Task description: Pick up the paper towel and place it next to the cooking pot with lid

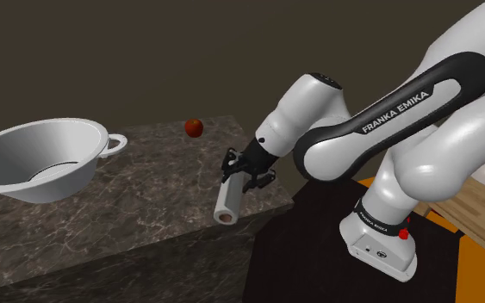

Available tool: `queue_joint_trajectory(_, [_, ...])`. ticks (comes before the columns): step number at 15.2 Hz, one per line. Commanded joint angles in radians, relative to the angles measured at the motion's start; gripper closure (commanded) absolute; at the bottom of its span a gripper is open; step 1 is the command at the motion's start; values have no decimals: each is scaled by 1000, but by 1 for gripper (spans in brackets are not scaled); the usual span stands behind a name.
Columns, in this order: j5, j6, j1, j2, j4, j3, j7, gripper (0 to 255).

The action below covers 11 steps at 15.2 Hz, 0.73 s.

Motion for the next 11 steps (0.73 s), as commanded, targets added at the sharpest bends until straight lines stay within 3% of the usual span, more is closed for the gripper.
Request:
queue_joint_trajectory(1, [-16,-51,-9,-46,5,-2,14,255])
queue_joint_trajectory(11, [-90,-271,-41,-219,54,-38,61,255])
